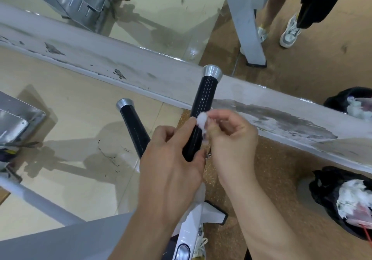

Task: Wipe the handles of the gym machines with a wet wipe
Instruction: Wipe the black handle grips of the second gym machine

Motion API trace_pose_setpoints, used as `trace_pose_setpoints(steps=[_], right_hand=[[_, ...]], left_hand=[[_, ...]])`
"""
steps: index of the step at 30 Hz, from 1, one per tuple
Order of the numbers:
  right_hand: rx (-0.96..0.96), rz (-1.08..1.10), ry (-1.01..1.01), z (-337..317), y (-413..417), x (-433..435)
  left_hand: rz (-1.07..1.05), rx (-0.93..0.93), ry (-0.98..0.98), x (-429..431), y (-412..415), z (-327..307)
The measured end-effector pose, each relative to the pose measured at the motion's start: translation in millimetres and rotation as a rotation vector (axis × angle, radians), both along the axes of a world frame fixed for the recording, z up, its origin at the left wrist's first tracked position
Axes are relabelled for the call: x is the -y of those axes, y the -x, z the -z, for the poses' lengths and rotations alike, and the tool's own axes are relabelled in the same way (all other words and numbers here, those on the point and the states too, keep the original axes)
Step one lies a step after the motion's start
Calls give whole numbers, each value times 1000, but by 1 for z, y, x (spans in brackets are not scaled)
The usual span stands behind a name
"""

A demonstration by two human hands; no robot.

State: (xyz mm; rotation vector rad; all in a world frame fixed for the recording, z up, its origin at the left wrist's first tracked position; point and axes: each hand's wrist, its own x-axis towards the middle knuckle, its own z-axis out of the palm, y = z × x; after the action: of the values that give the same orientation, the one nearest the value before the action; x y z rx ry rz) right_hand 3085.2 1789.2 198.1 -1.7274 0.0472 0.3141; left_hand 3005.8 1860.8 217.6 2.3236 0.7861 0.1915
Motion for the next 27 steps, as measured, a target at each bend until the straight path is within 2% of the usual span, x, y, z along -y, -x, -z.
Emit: trace_pose_setpoints(steps=[3,8,12,17,22,27], right_hand=[[28,47,-13,6,-6,-6],[102,-141,50,-4,7,7],[138,-56,101,6,-27,-6],[82,-281,65,-9,0,10],[137,-149,93,0,-31,-5],[49,-266,76,-14,-9,12]], left_hand=[[-26,-9,11,1,0,1],[-23,-6,31,2,-1,-2],[-17,-3,68,2,0,-1],[36,-7,60,0,0,-2],[75,-5,-16,0,-1,1],[57,16,10,-1,0,0]])
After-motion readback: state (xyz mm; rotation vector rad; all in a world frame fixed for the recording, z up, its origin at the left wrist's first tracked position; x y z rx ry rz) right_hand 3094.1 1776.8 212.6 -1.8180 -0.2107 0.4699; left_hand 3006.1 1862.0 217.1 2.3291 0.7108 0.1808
